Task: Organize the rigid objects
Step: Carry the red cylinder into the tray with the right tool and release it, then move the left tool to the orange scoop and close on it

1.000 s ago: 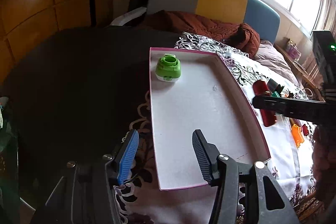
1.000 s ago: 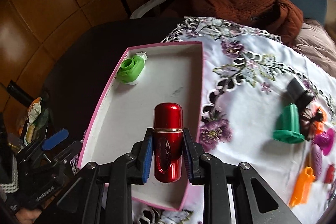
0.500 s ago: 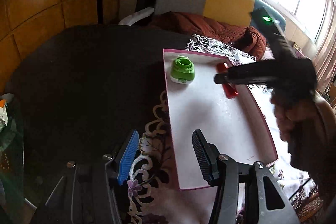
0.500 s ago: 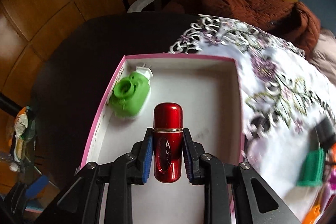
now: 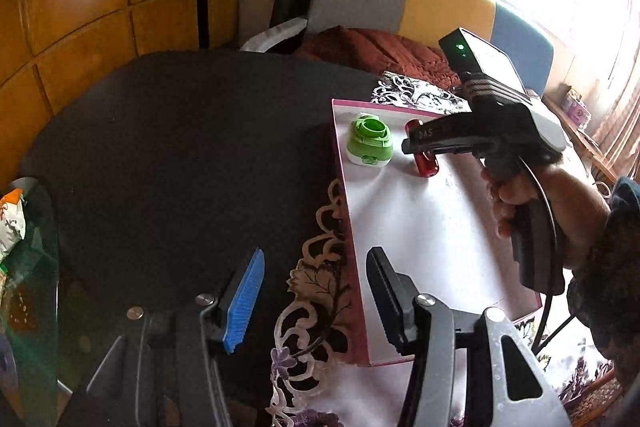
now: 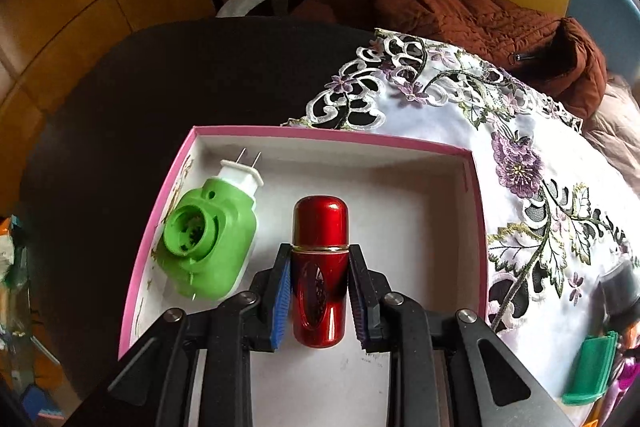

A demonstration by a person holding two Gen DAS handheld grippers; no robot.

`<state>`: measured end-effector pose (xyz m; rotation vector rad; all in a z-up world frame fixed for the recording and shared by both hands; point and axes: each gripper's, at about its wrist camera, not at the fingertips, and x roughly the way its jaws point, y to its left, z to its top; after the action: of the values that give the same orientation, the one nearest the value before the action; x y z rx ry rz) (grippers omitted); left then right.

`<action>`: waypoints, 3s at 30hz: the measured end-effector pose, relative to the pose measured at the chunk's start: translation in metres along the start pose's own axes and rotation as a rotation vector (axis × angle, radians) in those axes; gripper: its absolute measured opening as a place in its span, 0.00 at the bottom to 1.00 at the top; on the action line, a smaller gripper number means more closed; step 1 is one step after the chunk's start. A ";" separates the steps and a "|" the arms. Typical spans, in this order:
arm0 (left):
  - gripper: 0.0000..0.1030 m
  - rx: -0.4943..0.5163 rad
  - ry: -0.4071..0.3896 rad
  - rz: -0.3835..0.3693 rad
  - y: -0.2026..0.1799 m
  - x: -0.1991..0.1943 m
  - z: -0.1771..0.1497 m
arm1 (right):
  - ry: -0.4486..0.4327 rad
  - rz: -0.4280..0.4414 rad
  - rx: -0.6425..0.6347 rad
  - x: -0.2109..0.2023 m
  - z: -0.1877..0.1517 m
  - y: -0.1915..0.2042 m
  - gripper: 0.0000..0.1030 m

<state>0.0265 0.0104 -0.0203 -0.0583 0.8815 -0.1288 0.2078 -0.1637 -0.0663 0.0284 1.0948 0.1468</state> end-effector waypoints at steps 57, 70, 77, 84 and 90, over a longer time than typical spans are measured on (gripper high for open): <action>0.52 0.391 0.096 -0.390 -0.180 0.002 -0.001 | -0.393 -0.365 0.740 -0.228 -0.201 -0.336 0.86; 0.48 0.514 0.288 -0.617 -0.317 0.044 -0.022 | -0.416 -0.346 1.026 -0.224 -0.250 -0.387 0.85; 0.47 0.546 0.320 -0.633 -0.371 0.059 -0.024 | -0.420 -0.307 1.063 -0.221 -0.256 -0.391 0.85; 0.47 0.546 0.368 -0.583 -0.403 0.087 -0.030 | -0.431 -0.288 1.076 -0.221 -0.257 -0.393 0.85; 0.25 0.617 0.354 -0.543 -0.407 0.106 -0.042 | -0.405 -0.280 1.078 -0.216 -0.256 -0.395 0.85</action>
<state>0.0243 -0.4074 -0.0857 0.3132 1.1282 -0.9346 -0.0750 -0.5961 -0.0306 0.8300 0.6543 -0.6871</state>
